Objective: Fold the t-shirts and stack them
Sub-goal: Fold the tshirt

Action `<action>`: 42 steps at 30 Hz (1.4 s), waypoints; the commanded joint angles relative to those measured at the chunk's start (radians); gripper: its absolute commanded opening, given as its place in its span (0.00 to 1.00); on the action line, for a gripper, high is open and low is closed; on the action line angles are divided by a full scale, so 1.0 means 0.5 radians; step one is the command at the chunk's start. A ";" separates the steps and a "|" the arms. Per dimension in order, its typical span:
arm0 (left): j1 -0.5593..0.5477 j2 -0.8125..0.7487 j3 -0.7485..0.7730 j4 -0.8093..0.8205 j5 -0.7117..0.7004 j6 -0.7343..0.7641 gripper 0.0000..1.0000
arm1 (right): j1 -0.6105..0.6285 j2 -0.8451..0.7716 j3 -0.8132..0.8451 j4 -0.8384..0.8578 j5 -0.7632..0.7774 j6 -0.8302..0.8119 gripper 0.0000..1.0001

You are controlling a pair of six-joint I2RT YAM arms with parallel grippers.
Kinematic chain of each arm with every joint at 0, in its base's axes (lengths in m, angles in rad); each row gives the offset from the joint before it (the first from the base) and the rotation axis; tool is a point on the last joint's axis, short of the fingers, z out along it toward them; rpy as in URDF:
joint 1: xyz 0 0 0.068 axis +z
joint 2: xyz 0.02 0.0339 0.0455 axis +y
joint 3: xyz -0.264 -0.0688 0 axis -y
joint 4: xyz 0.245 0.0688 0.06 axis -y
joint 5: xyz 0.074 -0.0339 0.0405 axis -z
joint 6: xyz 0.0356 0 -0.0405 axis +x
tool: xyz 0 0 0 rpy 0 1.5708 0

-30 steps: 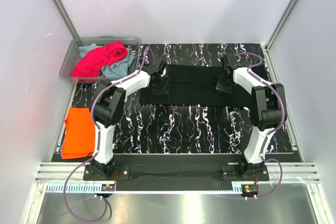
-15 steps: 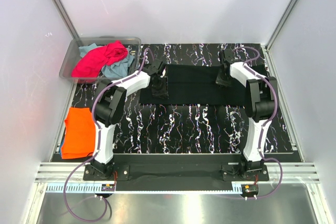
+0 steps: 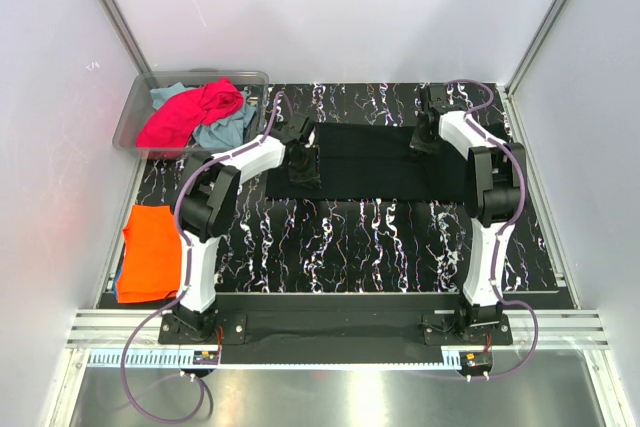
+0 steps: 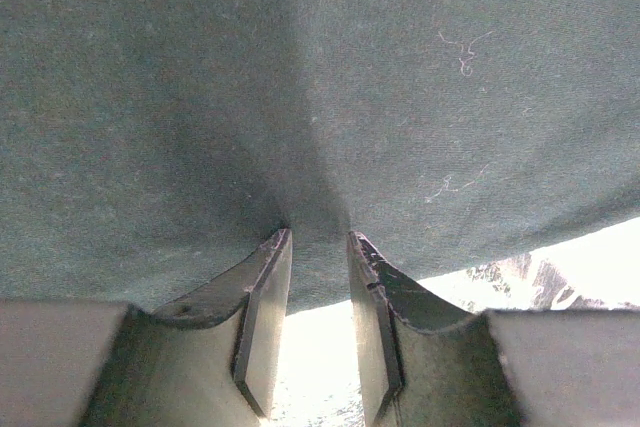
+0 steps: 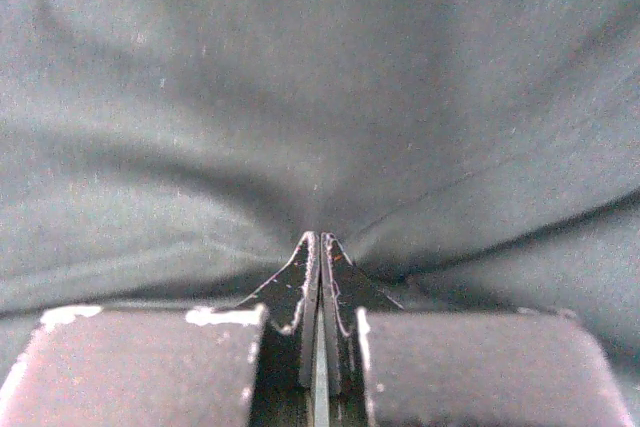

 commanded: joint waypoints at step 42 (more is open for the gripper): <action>-0.588 0.970 1.093 1.616 0.172 -1.416 0.45 | -1.048 0.062 0.216 -0.091 -0.506 -0.313 0.48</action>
